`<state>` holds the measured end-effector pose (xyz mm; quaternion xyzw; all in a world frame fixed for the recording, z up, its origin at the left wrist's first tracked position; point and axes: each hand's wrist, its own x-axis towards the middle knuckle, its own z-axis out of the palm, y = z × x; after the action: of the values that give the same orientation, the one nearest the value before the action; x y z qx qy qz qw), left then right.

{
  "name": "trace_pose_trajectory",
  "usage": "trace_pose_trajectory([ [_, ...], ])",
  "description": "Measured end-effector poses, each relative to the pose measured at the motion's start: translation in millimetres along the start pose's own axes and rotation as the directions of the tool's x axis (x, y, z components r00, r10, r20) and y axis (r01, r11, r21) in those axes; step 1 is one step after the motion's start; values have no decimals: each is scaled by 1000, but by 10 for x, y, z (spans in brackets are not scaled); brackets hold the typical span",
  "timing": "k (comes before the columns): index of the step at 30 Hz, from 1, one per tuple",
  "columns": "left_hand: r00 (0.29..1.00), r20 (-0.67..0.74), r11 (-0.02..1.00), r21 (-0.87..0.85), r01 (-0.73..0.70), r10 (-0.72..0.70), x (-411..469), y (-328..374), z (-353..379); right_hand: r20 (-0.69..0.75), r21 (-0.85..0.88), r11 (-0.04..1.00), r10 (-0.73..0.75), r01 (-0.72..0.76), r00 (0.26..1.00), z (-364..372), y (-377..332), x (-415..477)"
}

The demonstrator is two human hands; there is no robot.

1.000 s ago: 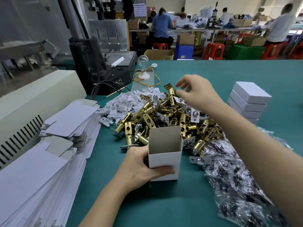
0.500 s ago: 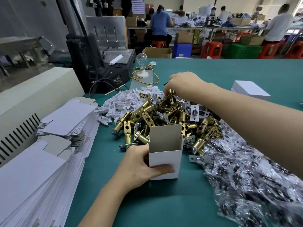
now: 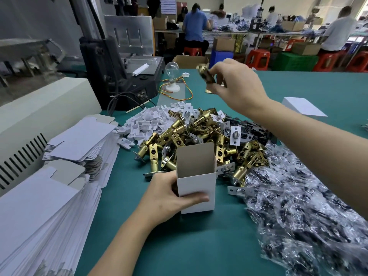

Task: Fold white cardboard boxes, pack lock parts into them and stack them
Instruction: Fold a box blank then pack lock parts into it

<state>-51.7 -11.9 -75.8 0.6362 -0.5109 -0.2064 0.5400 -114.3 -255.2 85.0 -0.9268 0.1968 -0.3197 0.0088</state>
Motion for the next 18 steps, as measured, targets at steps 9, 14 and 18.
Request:
trace_pose_trajectory([
  [9, 989, -120, 994, -67, 85, -92, 14, -27, -2, 357, 806, 550, -156, -219, 921, -270, -462, -790],
  [14, 987, -142, 996, -45, 71, -77, 13, -7, -2, 379, 607, 785, -152, -121, 913, -218, -454, -896],
  [18, 985, -161, 998, -8, 57, -57, 16, -13, -17, 346, 536, 842, -145, -68, 927, -230, -473, -945],
])
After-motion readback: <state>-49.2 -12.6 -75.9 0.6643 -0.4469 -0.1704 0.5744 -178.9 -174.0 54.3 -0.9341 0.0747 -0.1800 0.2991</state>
